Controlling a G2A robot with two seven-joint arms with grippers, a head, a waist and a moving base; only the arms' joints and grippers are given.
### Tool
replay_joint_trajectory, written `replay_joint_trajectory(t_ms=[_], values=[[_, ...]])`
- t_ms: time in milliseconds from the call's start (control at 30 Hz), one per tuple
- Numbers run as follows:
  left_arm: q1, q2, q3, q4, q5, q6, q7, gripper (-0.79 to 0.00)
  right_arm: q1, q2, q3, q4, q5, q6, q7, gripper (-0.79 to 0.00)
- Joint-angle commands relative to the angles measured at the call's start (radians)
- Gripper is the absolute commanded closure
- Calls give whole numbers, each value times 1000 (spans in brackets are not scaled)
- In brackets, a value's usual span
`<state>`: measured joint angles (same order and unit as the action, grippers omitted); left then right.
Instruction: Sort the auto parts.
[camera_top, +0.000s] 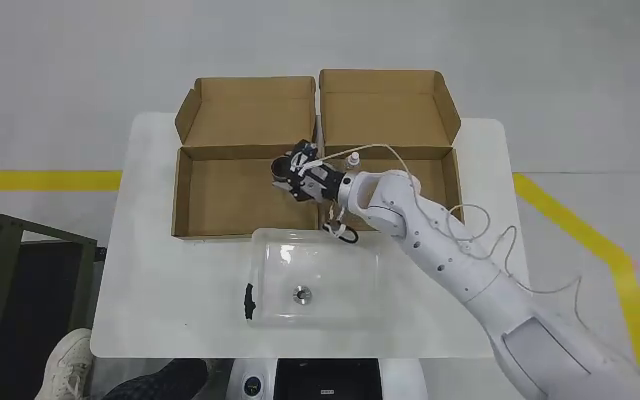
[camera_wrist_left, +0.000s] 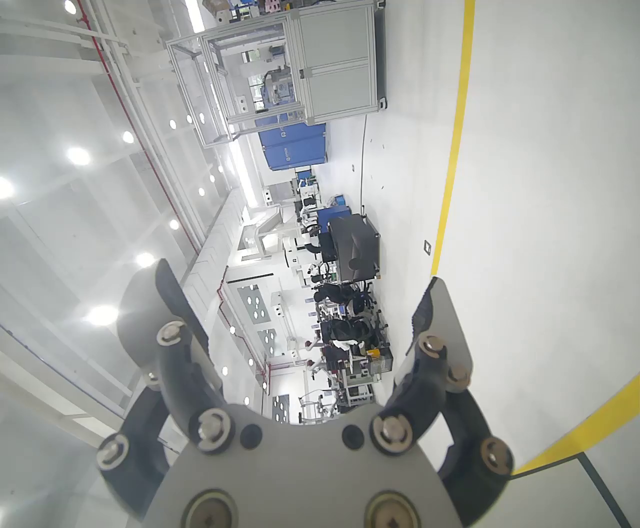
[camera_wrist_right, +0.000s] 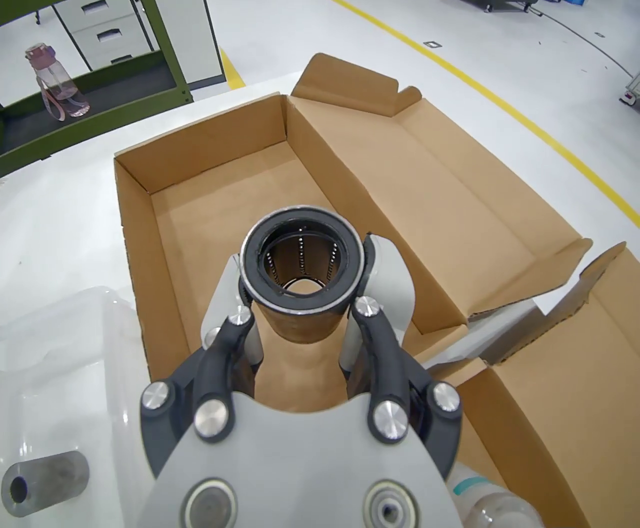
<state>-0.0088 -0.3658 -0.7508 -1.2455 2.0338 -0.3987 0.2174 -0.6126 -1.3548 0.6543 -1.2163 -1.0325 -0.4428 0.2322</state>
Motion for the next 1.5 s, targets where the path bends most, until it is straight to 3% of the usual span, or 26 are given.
replay_joint_trajectory(t_ms=[0,367,667,700,867,1000,1267,1467], values=[[0,0,0,0,0,0,0,-785,10,-9,-7,21,-2,8,7,0],[0,0,0,0,0,0,0,-785,41,-51,-40,100,-47,65,53,0],[0,0,0,0,0,0,0,-785,42,-74,-49,139,-57,55,78,0],[0,0,0,0,0,0,0,-785,42,-77,-50,143,-59,54,81,-25],[0,0,0,0,0,0,0,-785,45,-88,-51,155,-68,50,93,-354],[0,0,0,0,0,0,0,-785,46,-94,-46,161,-75,47,97,-471],[0,0,0,0,0,0,0,-785,42,-99,-25,129,-95,29,88,-539],[0,0,0,0,0,0,0,-785,-6,-76,20,-8,-135,-20,81,-619]])
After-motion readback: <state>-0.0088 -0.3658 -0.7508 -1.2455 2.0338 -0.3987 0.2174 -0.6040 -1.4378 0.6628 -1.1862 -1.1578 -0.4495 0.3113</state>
